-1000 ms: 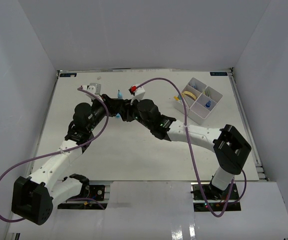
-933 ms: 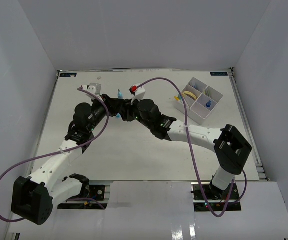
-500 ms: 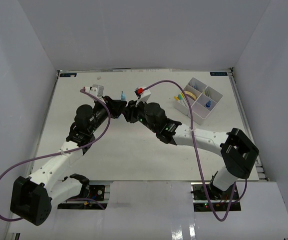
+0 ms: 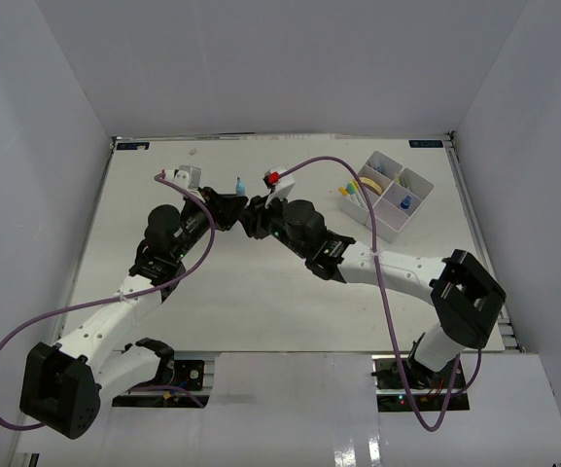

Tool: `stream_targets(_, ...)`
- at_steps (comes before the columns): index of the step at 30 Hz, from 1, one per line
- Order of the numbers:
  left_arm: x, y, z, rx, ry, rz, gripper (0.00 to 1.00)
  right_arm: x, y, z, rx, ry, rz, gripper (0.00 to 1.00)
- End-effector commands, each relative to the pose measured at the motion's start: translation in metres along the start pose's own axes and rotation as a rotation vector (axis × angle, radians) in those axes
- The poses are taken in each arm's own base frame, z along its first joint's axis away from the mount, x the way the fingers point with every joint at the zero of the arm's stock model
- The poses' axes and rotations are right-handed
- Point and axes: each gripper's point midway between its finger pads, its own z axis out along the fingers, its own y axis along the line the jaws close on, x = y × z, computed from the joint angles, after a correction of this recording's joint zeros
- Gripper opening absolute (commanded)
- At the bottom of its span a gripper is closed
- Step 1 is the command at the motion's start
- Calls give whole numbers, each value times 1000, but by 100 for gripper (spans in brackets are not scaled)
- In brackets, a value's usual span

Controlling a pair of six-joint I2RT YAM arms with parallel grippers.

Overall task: Sort the stationery into containers
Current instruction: Pick up the pen from the center of the board.

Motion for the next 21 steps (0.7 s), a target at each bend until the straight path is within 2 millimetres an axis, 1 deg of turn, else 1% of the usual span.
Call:
stream_targets(1, 31, -20, -9, 105, 118, -35, 1, -65, 22, 0, -70, -210, 36, 41)
stream_targets(8, 29, -23, -9, 117, 112, -43, 0, -64, 24, 6, -75, -199, 32, 41)
stream_targets(11, 30, -23, -10, 121, 114, -46, 0, -59, 25, 8, -81, -185, 33, 41)
stream_targets(17, 29, -26, -10, 137, 109, -52, 0, -61, 27, 10, -87, -191, 36, 41)
stream_targets(20, 30, -28, -10, 148, 112, -57, 0, -63, 26, 9, -82, -200, 36, 39)
stream_targets(21, 32, -28, -10, 150, 117, -61, 0, -63, 25, 9, -77, -200, 36, 36)
